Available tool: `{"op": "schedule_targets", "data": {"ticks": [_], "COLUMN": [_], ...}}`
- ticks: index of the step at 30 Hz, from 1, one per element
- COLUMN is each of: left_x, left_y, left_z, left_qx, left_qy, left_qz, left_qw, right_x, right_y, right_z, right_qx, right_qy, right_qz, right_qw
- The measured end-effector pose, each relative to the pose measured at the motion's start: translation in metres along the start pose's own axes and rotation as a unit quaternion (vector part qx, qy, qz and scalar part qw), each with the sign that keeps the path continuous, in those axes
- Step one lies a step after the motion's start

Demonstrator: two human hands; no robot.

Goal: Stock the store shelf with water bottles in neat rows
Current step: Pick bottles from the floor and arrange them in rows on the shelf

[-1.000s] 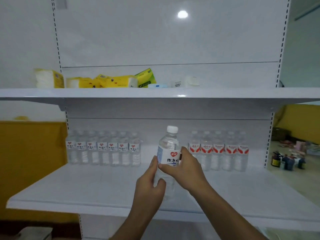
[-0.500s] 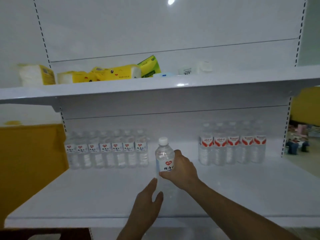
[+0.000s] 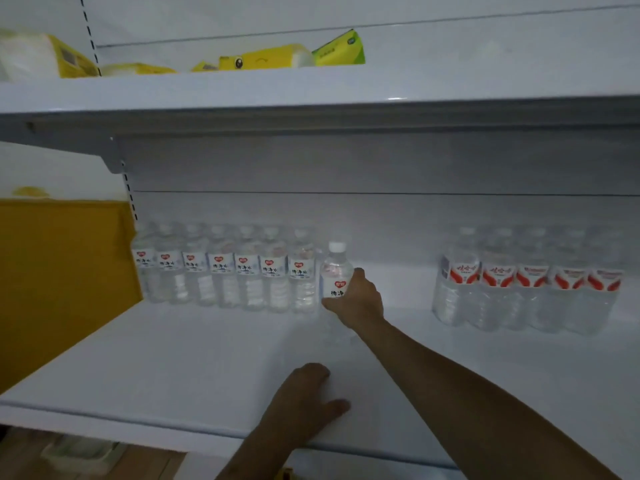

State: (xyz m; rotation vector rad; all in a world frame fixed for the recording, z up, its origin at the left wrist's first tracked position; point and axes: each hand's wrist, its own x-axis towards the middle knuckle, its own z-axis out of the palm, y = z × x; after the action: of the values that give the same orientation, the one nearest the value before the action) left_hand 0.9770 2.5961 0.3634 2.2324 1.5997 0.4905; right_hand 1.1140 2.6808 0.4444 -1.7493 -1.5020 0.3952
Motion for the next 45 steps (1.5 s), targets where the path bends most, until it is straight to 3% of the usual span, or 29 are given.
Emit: {"op": "schedule_targets", "data": {"ticks": [10,22,30,34,40,45], "left_x": [0.009,0.009,0.005,-0.004,-0.049,-0.099], "left_y": [-0.02,-0.017,-0.017,-0.011,0.013,0.04], "left_z": [0.018,0.016,0.015,0.012,0.006,0.001], "left_qx": [0.004,-0.007,-0.014,-0.049,-0.14,-0.169], "left_qy": [0.058,0.049,0.065,0.078,0.183,0.191], "left_qz": [0.036,0.044,0.056,0.053,0.034,0.035], "left_qw": [0.998,0.998,0.996,0.994,0.973,0.966], "right_x": [0.07,0.08,0.067,0.02,-0.063,-0.115], "right_y": [0.011,0.016,0.024,0.041,0.056,0.05], "right_z": [0.048,0.066,0.037,0.005,-0.051,-0.075], "right_qx": [0.056,0.066,0.067,0.092,0.168,0.201], "right_qy": [0.069,0.104,0.017,-0.034,-0.069,-0.091], "right_qz": [0.005,-0.008,-0.01,0.02,0.022,0.019], "right_qw": [0.996,0.992,0.998,0.995,0.983,0.975]}}
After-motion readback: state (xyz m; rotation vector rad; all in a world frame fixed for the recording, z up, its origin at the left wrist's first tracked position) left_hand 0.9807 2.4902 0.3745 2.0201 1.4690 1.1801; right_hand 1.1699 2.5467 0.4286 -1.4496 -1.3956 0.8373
